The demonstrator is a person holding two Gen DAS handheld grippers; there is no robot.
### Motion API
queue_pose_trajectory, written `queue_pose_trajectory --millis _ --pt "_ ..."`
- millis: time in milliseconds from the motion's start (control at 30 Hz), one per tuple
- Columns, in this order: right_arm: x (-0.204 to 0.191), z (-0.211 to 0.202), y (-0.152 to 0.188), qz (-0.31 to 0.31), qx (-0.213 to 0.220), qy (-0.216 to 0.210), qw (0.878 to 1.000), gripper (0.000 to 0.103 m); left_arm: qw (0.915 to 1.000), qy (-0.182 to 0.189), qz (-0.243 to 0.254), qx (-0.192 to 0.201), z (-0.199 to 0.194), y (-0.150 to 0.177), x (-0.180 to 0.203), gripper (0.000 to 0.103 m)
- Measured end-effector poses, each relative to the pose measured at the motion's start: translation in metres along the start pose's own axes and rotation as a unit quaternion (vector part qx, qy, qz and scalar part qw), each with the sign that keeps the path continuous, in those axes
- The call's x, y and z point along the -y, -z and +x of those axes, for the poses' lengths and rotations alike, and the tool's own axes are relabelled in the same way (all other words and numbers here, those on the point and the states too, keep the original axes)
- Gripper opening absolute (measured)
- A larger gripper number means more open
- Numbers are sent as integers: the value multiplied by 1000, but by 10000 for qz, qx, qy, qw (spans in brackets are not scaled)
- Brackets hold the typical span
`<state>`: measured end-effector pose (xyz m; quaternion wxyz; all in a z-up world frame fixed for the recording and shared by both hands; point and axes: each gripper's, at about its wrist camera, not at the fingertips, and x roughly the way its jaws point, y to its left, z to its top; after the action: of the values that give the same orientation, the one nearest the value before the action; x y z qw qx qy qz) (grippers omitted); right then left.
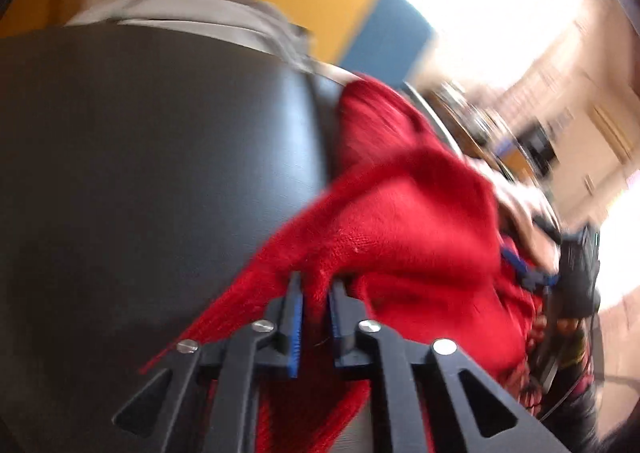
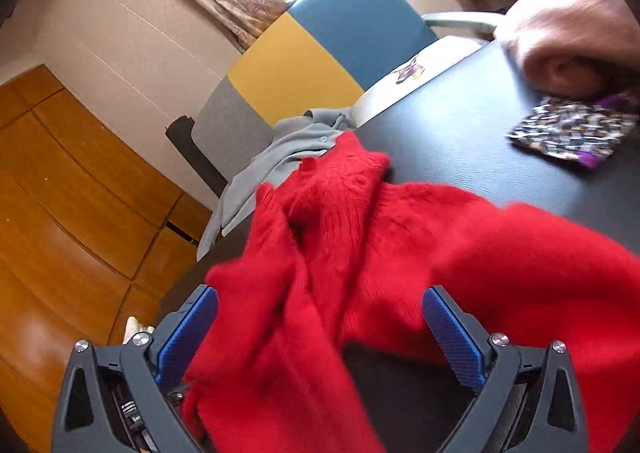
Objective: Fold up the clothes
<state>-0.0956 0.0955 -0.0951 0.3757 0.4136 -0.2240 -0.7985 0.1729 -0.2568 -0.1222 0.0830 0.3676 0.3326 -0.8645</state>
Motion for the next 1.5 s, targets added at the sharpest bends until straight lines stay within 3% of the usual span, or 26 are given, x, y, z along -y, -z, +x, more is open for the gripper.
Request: queue_pose_trajectory --millis 167,267,333,367,433,500,600,667,733,833,933,1033,1100,1167,1200,1267,1333,1500 --pt "20 41 -6 145 -298 228 9992 103 9910 -1074 -658 450 -52 -23 -82 9" --pt "31 43 -8 273 -182 37 9995 103 9743 -1881 -1031 684 -79 -33 -124 9" --pt "32 42 -7 261 -122 -23 9996 103 9560 -2378 -1473 880 -97 -40 -148 20" --pt "32 41 -6 246 -97 -46 9996 103 9515 -2419 -1632 977 -103 -41 -151 24" --pt "32 41 -5 221 -51 -83 9997 103 9541 -2094 -1750 1238 -113 -40 -146 39" --pt "32 40 -4 204 -14 -98 9997 103 9651 -1719 -1483 1308 -113 -37 -126 52" --pt "32 38 -2 178 41 -121 9998 103 9910 -907 -372 913 -88 -27 -61 64" --pt "32 37 -1 161 77 -137 9997 103 9954 -557 582 526 -61 -17 -5 68" --pt "32 37 -1 125 84 -118 9998 103 9893 -277 1421 185 -35 -6 45 70" --pt "34 36 -1 104 87 -107 9999 103 9754 86 2185 -279 5 7 98 70" --pt "35 36 -1 98 104 -118 9998 103 9681 288 2398 -663 45 0 127 70" --pt "34 35 0 89 119 -109 9998 103 9668 244 2382 -887 55 2 125 71" --pt "34 35 0 92 125 -116 9998 103 9668 260 2222 -1234 75 -3 117 71" --pt "35 34 0 94 129 -128 9998 103 9636 593 1974 -1701 85 3 106 67" --pt "36 34 0 93 128 -133 9998 103 9631 661 1983 -1696 85 5 105 66" --pt "37 33 0 90 126 -143 9998 103 9634 741 1954 -1681 82 7 102 50" --pt "38 32 -1 88 124 -152 9998 103 9673 974 1666 -1646 77 2 95 9" --pt "39 32 0 153 197 -258 9994 103 9798 1174 1407 -801 23 -4 78 9"
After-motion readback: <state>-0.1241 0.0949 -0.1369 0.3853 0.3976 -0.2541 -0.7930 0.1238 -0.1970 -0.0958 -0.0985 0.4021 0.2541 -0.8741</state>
